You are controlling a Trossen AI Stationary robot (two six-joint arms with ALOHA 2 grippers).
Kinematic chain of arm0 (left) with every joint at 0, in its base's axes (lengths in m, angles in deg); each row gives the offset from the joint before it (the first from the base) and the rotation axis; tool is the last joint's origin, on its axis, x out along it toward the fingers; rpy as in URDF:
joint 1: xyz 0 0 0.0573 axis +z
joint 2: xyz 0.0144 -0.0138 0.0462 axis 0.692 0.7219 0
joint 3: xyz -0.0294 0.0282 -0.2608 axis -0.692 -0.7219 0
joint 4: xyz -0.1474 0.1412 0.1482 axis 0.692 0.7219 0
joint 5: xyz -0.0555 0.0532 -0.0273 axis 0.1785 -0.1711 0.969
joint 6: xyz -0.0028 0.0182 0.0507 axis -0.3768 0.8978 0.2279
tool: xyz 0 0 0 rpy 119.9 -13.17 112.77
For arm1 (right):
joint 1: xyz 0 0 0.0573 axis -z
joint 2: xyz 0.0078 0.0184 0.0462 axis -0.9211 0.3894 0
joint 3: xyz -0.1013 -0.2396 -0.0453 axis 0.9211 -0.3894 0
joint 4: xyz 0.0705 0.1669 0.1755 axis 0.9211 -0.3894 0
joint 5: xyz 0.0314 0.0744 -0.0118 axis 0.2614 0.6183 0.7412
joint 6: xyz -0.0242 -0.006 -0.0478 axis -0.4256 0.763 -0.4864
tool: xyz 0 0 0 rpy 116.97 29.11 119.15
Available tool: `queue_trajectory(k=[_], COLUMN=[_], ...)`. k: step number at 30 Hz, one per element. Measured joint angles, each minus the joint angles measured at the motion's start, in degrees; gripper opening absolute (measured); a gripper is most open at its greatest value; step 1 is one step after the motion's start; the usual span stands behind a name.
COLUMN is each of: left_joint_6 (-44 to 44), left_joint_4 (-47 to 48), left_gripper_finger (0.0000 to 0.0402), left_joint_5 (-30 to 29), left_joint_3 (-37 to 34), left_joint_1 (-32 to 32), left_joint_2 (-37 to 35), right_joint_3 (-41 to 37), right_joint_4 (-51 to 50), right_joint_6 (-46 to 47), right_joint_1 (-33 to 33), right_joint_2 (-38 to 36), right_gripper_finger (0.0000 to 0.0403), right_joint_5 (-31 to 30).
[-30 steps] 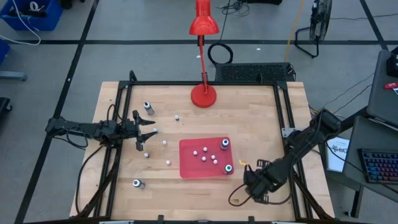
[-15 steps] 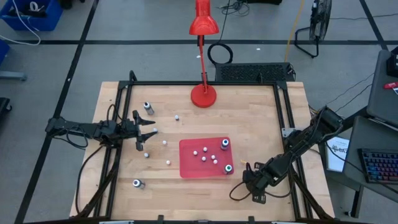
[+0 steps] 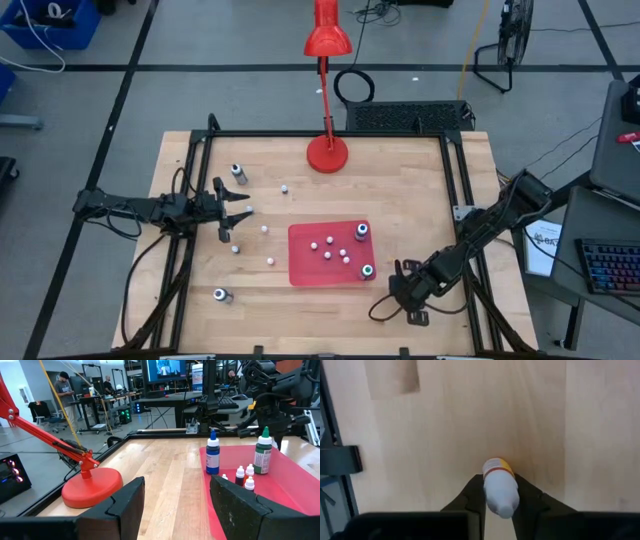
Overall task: Pick & Place food coloring
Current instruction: Put the small orange food coloring bottle into the pink bin
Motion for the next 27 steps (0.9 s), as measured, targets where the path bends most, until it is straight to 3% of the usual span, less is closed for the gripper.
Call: queue_trajectory(k=[8, 13, 17, 27], left_joint_6=[0.0, 0.0, 0.0, 0.0], left_joint_4=[0.0, 0.0, 0.0, 0.0], left_gripper_finger=[0.0225, 0.0225, 0.0225, 0.0225], left_joint_5=[0.0, 0.0, 0.0, 0.0], left_joint_3=[0.0, 0.0, 0.0, 0.0], left_joint_1=[0.0, 0.0, 0.0, 0.0], left_joint_2=[0.0, 0.0, 0.0, 0.0], right_joint_3=[0.6, 6.0, 15.0, 47.5], right_joint_4=[3.6, 4.0, 2.5, -16.2], right_joint_6=[-5.0, -12.8, -26.3, -47.0], right_joint_1=[0.6, 1.1, 2.8, 16.6], right_joint_2=[-2.4, -7.3, -8.8, -0.3], right_gripper_finger=[0.0047, 0.0047, 0.0047, 0.0047], right_joint_5=[-8.2, -13.8, -20.3, -18.5])
